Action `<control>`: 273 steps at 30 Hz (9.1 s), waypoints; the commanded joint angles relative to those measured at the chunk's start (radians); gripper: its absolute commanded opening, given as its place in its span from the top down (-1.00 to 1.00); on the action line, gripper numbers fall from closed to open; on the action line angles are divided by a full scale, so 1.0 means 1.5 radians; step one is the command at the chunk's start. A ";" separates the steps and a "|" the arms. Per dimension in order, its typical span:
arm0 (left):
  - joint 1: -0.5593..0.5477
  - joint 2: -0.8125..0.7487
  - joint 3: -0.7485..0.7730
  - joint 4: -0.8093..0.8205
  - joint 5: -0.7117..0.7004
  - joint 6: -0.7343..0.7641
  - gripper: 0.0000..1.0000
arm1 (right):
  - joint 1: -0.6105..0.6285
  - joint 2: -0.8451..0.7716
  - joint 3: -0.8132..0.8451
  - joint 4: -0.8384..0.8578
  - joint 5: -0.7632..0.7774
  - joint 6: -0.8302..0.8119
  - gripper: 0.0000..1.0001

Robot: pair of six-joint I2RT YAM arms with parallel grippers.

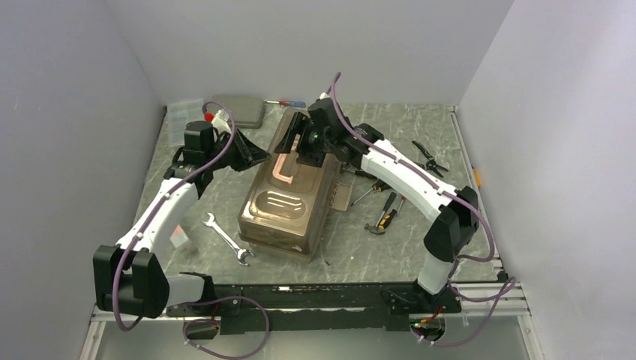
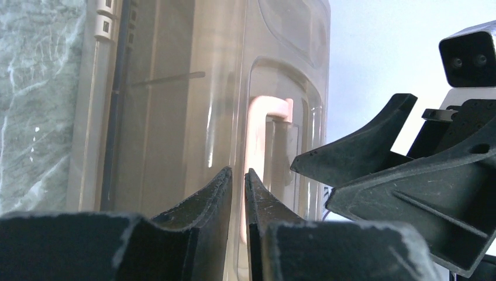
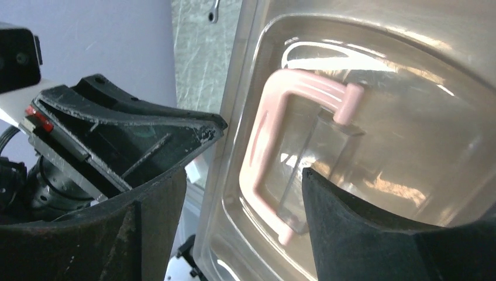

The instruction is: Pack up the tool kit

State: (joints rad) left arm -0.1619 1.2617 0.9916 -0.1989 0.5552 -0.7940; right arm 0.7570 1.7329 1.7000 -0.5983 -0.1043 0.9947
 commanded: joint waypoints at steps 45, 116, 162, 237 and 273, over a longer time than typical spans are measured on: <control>-0.036 0.068 -0.222 0.260 0.111 -0.060 0.63 | 0.024 0.049 -0.148 0.272 -0.165 0.105 -0.20; 0.001 0.070 0.106 -0.060 0.243 0.053 -0.22 | -0.055 -0.114 -0.475 0.771 -0.312 0.170 0.20; -0.085 0.193 0.229 -0.173 0.169 0.128 0.72 | -0.106 -0.280 -0.437 0.406 -0.249 -0.018 -0.26; 0.060 0.150 0.391 -0.359 0.195 0.216 -0.19 | -0.190 -0.287 -0.604 0.785 -0.383 0.050 -0.28; 0.105 0.090 0.315 -0.402 0.173 0.283 -0.78 | -0.179 -0.253 -0.609 0.844 -0.398 0.082 -0.27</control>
State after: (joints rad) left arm -0.0101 1.4273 1.3819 -0.7479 0.8524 -0.4095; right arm 0.4862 1.3689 0.7712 0.5713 -0.6777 1.1156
